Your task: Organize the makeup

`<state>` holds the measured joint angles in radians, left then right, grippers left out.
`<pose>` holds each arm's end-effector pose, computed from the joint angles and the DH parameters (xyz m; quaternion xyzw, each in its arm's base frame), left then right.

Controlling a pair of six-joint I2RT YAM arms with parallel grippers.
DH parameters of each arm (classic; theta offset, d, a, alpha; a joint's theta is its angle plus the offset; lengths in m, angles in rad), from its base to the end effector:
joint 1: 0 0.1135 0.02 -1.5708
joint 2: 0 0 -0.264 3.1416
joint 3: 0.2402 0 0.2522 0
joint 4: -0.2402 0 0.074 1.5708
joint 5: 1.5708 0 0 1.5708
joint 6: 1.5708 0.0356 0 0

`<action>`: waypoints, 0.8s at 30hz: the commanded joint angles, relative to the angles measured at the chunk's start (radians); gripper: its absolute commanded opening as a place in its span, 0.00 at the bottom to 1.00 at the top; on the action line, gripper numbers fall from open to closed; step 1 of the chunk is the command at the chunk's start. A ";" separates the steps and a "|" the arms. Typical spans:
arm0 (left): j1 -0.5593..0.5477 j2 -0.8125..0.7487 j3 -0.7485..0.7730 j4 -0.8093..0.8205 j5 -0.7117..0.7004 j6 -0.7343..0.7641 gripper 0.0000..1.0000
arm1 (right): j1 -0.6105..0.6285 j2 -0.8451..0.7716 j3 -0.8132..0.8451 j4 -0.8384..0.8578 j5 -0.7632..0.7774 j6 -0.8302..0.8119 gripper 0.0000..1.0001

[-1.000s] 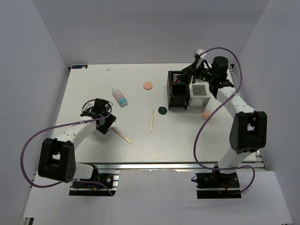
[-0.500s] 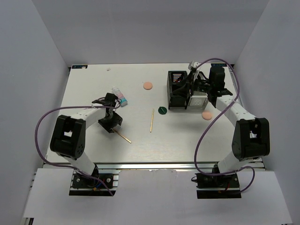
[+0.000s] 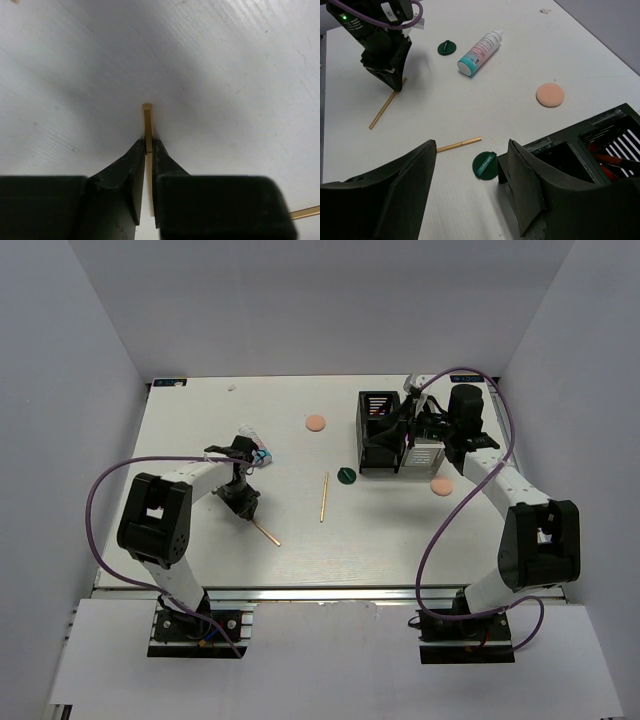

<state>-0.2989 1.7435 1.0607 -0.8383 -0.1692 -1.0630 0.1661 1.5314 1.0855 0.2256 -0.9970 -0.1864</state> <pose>0.2872 -0.0822 0.1566 -0.3733 0.9235 0.0500 0.0724 0.3378 0.0869 0.3054 -0.4144 0.6225 0.3676 0.5528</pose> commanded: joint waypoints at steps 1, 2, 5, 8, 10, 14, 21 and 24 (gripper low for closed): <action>-0.008 0.002 -0.007 0.004 -0.024 0.009 0.19 | 0.004 -0.028 0.001 0.009 -0.012 0.015 0.65; -0.009 -0.002 -0.005 0.008 -0.026 0.009 0.11 | 0.003 -0.028 0.001 0.009 -0.012 0.016 0.65; -0.019 -0.032 0.025 0.025 -0.018 0.024 0.04 | 0.004 -0.033 0.004 0.000 -0.011 0.019 0.65; -0.037 -0.070 0.080 0.031 -0.007 0.052 0.00 | 0.003 -0.042 0.002 -0.005 0.003 0.027 0.66; -0.052 -0.108 0.116 0.050 0.003 0.074 0.00 | 0.003 -0.048 0.004 -0.003 0.014 0.027 0.66; -0.074 -0.182 0.163 0.119 0.028 0.119 0.00 | 0.000 -0.062 0.024 -0.008 0.073 0.033 0.66; -0.108 -0.282 0.140 0.662 0.167 0.238 0.00 | -0.085 -0.083 0.047 0.121 0.225 0.180 0.00; -0.121 -0.219 0.171 0.925 0.267 0.277 0.00 | -0.109 -0.085 0.059 0.135 0.314 0.223 0.00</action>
<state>-0.4042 1.4914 1.2057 -0.2909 -0.0265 -0.8585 0.0864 1.4807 1.0924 0.2832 -0.7959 -0.0380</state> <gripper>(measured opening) 0.121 0.008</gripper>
